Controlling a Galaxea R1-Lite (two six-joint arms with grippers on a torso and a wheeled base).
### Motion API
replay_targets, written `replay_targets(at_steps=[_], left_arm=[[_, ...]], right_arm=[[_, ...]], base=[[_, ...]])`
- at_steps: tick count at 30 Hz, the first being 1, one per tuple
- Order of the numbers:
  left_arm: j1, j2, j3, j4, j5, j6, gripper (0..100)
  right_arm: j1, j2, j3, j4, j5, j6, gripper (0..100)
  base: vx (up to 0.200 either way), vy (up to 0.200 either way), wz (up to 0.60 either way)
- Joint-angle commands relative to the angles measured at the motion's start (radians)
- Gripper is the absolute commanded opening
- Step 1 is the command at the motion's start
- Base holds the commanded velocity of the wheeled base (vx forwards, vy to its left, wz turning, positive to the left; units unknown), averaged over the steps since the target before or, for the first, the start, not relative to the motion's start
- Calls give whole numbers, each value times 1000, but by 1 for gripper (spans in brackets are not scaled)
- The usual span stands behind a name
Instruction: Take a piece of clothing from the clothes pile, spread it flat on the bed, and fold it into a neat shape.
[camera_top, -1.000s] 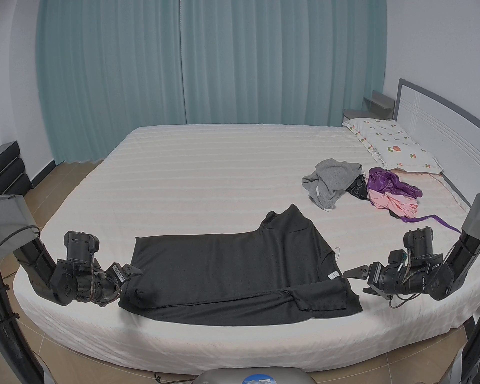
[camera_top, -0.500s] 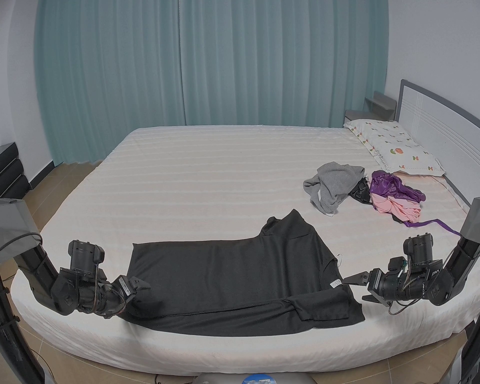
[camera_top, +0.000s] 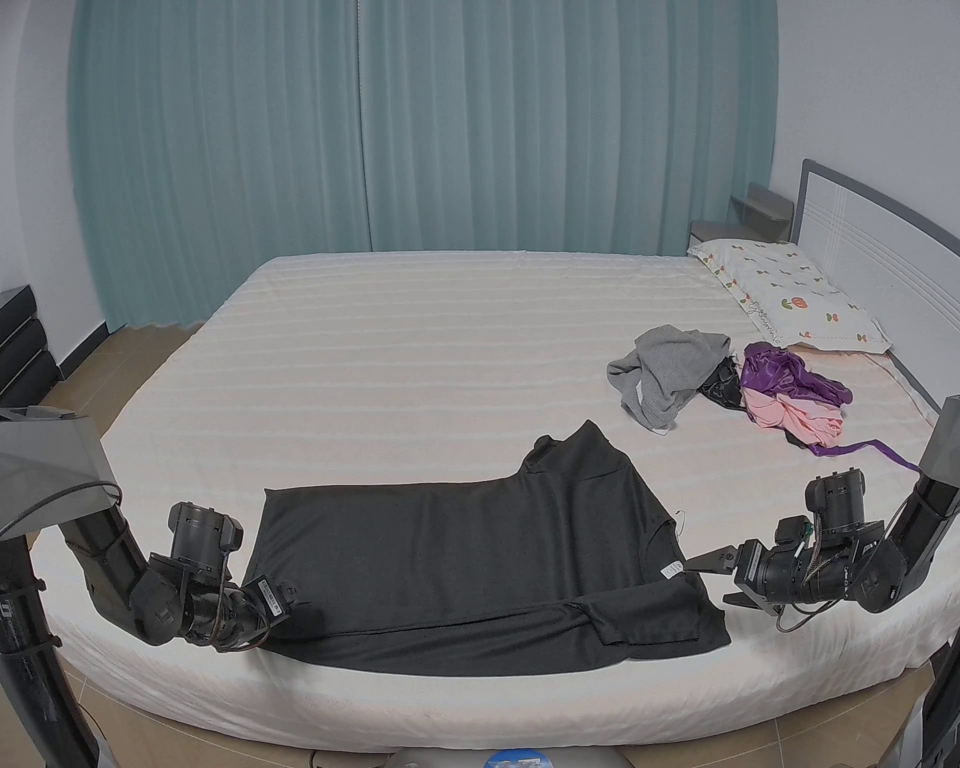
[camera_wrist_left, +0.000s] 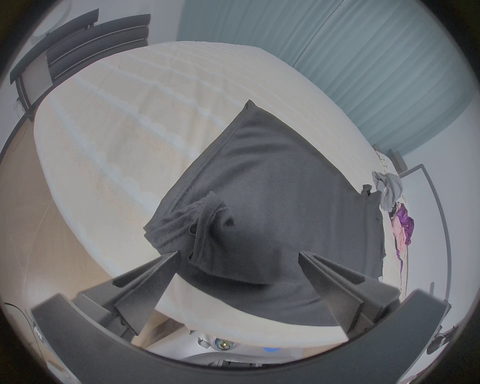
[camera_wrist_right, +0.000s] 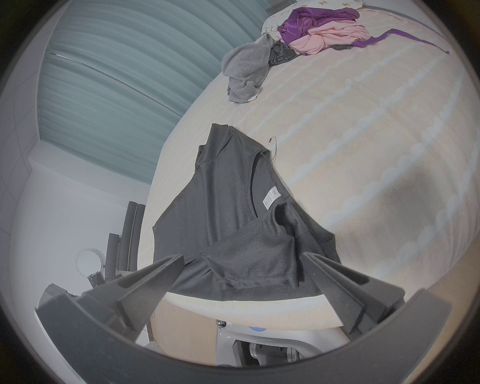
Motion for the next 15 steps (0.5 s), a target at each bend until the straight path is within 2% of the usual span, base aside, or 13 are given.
replay_targets(at_steps=[1, 3, 4, 15], left_arm=[[4, 63, -33, 0, 18, 0, 100], [4, 70, -39, 0, 22, 0, 100], [6, 81, -54, 0, 24, 0, 0], [52, 70, -72, 1, 25, 1, 0]], right_arm=[[3, 2, -2, 0, 1, 0, 100], [1, 2, 0, -1, 1, 0, 100], [1, 2, 0, -1, 1, 0, 100], [1, 2, 0, -1, 1, 0, 100]], base=[[0, 0, 0], [0, 0, 0], [0, 0, 0], [0, 0, 0]])
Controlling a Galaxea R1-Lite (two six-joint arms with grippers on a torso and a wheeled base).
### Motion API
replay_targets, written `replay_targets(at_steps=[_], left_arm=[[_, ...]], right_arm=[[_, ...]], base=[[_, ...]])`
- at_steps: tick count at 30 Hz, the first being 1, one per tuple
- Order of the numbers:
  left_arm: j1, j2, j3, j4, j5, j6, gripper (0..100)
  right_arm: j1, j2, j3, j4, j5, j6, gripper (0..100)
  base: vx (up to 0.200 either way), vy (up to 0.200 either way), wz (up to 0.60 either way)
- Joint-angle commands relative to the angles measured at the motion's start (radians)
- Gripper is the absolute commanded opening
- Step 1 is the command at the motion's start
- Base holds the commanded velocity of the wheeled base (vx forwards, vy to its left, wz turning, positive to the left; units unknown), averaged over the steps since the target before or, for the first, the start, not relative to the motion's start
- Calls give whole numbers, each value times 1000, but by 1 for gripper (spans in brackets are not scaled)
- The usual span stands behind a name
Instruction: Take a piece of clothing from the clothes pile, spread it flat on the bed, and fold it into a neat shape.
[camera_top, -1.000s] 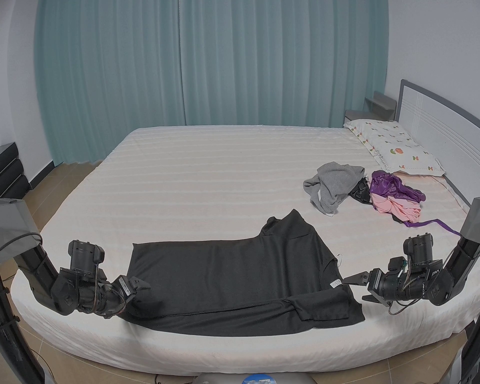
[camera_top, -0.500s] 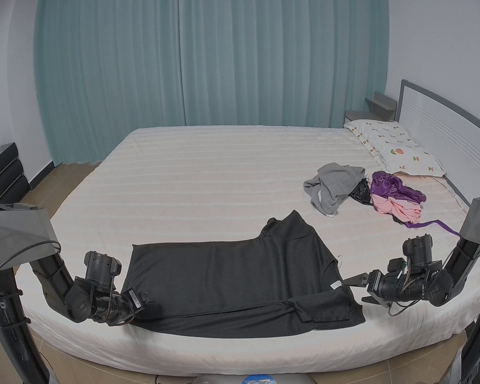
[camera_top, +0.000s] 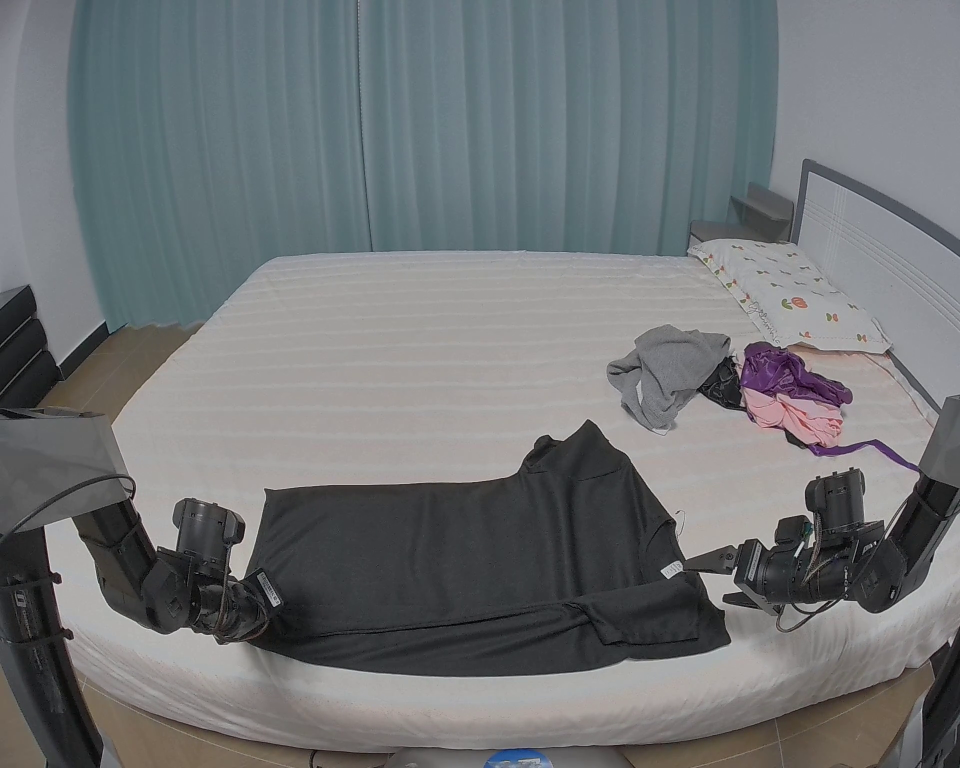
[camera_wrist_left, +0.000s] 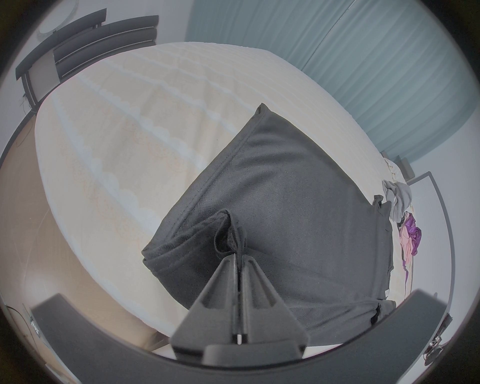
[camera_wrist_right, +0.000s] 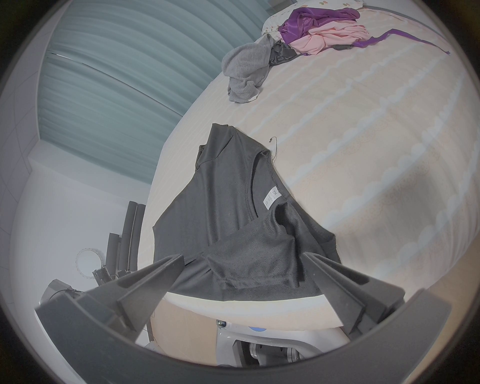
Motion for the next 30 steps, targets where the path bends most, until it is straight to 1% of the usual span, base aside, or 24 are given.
replay_targets(at_steps=[1, 5, 9, 13, 15, 19, 26, 30], left_arm=[[23, -9, -3, -2, -2, -2, 0], [43, -11, -18, -8, -2, -5, 0], [68, -11, -31, -45, -2, -14, 0], [72, -11, -31, -68, -3, -26, 0], [72, -20, -35, -72, -6, -51, 0], [72, -37, -40, -66, -21, -86, 0], [72, -43, -31, -61, -23, -89, 0], [80, -45, -28, -60, -37, -89, 0]], right_arm=[[0, 0, 0, 0, 0, 0, 100], [2, 0, -2, 0, 0, 0, 100], [4, 2, -3, -3, -1, -2, 100], [4, 5, -14, -3, -1, -3, 100], [7, 41, -28, -11, -4, -17, 100], [13, 100, -61, -66, -12, -6, 100], [14, 155, -147, -61, -20, -16, 100], [33, 172, -153, -57, -21, -16, 100]], base=[[0, 0, 0], [0, 0, 0], [0, 0, 0], [0, 0, 0], [0, 0, 0], [0, 0, 0], [0, 0, 0], [0, 0, 0]])
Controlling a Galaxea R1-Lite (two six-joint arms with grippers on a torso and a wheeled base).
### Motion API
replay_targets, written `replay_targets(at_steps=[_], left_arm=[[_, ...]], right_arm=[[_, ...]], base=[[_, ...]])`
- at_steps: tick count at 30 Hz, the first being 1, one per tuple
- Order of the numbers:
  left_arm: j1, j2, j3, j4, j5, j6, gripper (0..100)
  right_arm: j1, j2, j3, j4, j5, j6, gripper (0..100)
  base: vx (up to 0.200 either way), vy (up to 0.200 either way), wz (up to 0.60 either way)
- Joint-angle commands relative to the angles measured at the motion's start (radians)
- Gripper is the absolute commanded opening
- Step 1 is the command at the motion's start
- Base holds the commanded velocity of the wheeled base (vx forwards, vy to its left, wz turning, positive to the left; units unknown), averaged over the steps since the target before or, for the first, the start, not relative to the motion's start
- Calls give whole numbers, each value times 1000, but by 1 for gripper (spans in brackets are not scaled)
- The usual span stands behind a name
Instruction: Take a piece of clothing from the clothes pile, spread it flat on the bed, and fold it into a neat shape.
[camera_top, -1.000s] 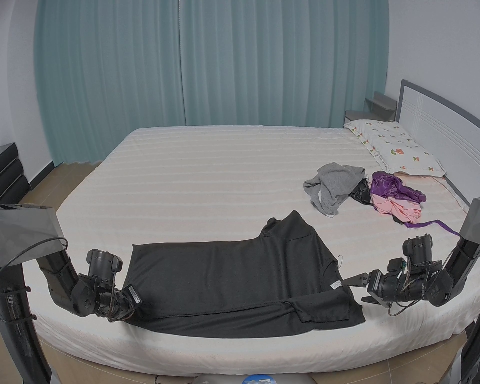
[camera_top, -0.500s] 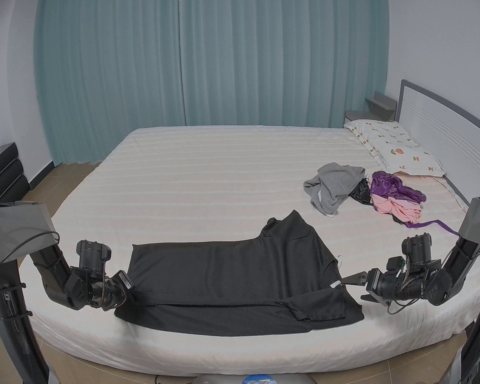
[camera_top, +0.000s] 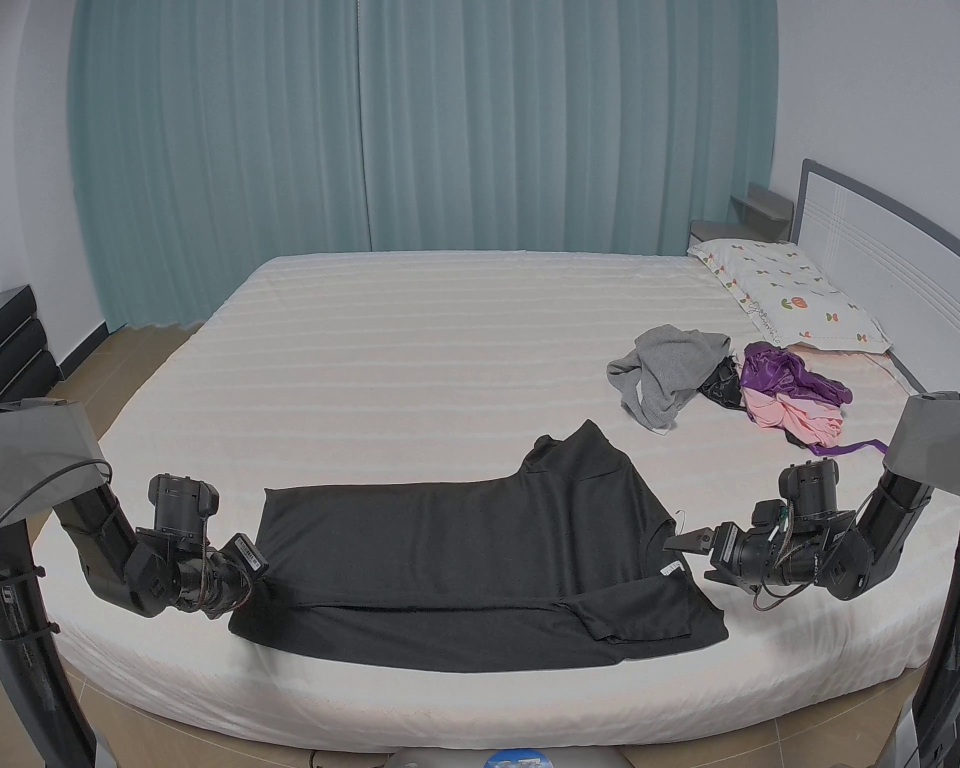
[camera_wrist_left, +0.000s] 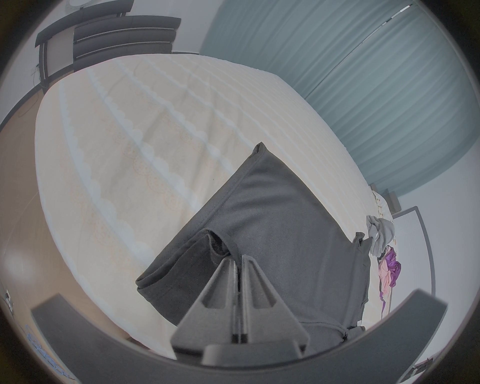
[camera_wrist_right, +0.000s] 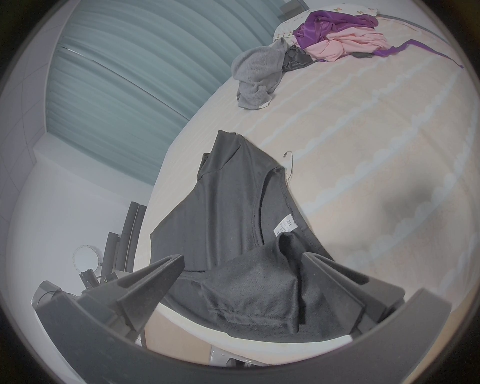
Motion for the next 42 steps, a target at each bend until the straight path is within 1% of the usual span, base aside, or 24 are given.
replay_targets(at_steps=[1, 3, 4, 12, 17, 24, 25, 30, 35, 42], left_arm=[[6, -6, 4, 0, -6, -1, 0], [12, -3, 9, 1, -28, 1, 0], [12, -3, 10, 1, -31, 2, 100], [12, 3, 16, 0, -43, 2, 100], [8, 3, 32, -2, -108, 2, 100], [5, 29, -11, -6, -97, 8, 100], [6, 37, -17, -8, -97, 11, 0], [8, 38, -17, -6, -83, 33, 0], [9, 35, -16, -6, -3, 73, 0], [12, 26, -19, -9, 1, 65, 0]], right_arm=[[12, 38, -13, 2, 0, -1, 100], [25, 43, -2, -7, 2, -1, 100], [27, 44, -2, -7, 2, 1, 100], [27, 47, 7, -10, 6, 12, 100], [30, 43, 18, -10, 8, 10, 100], [35, 34, 28, -15, 9, 10, 100], [39, 34, 28, -15, 8, 10, 100], [39, 34, 27, -16, 8, 9, 100], [39, 32, 27, -16, 8, 9, 100], [38, 27, 24, -16, 6, 10, 100]], base=[[0, 0, 0], [0, 0, 0], [0, 0, 0], [0, 0, 0], [0, 0, 0], [0, 0, 0], [0, 0, 0], [0, 0, 0], [0, 0, 0], [0, 0, 0]])
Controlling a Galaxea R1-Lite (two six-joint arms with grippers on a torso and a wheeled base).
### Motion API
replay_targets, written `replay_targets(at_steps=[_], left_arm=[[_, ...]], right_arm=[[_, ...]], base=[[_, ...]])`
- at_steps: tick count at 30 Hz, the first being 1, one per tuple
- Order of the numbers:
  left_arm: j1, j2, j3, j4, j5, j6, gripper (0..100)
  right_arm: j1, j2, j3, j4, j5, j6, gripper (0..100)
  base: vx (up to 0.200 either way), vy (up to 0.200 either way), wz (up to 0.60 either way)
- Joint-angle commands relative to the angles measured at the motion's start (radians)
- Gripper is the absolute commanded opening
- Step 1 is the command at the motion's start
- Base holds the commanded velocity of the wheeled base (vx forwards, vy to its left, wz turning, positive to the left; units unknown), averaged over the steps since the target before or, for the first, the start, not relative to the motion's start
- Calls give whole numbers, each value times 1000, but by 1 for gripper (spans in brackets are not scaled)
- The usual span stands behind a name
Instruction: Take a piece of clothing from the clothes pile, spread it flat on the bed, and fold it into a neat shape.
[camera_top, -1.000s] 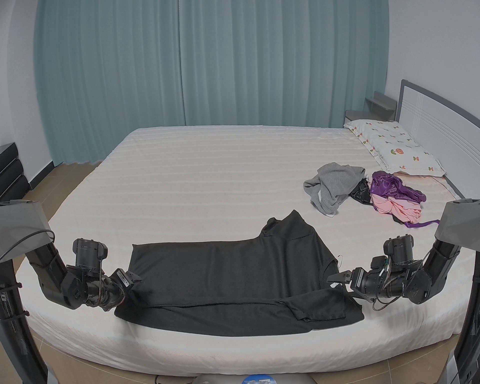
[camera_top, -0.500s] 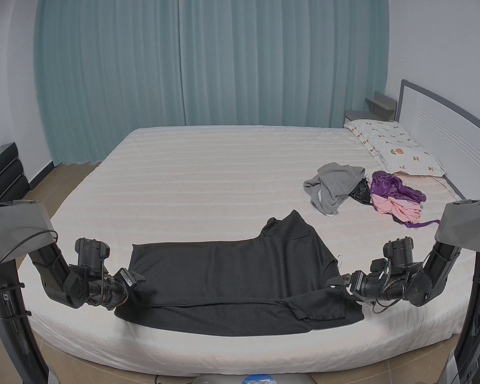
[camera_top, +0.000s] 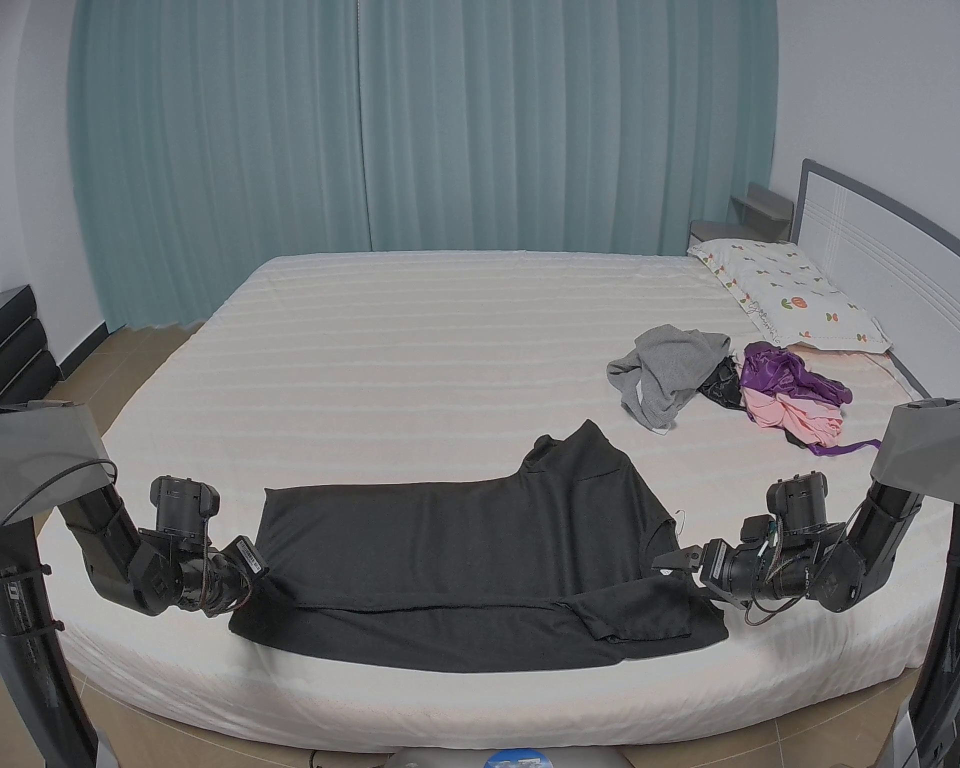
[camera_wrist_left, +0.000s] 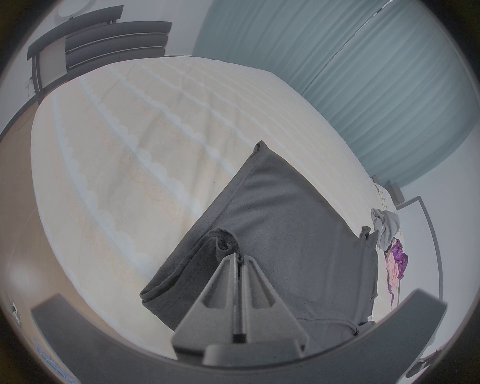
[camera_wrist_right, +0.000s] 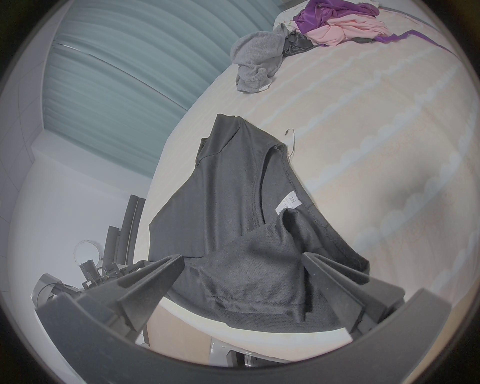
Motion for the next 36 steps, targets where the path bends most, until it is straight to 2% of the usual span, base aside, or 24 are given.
replay_targets(at_steps=[1, 9, 13, 19, 36], left_arm=[[2, -5, -3, -2, 0, -3, 0], [31, 9, -55, 0, -13, -118, 0], [49, 15, -73, 4, -18, -129, 0], [63, 53, -119, 6, -20, -197, 0], [59, 52, -108, 6, -20, -195, 0]], right_arm=[[0, -4, -2, 0, -1, 0, 100], [-6, 7, -13, -2, -1, -1, 100], [-6, 16, -24, -11, -4, -1, 100], [0, 53, -27, -52, -24, -12, 100], [6, 139, -94, -57, -21, -158, 100]], base=[[0, 0, 0], [0, 0, 0], [0, 0, 0], [0, 0, 0], [0, 0, 0]])
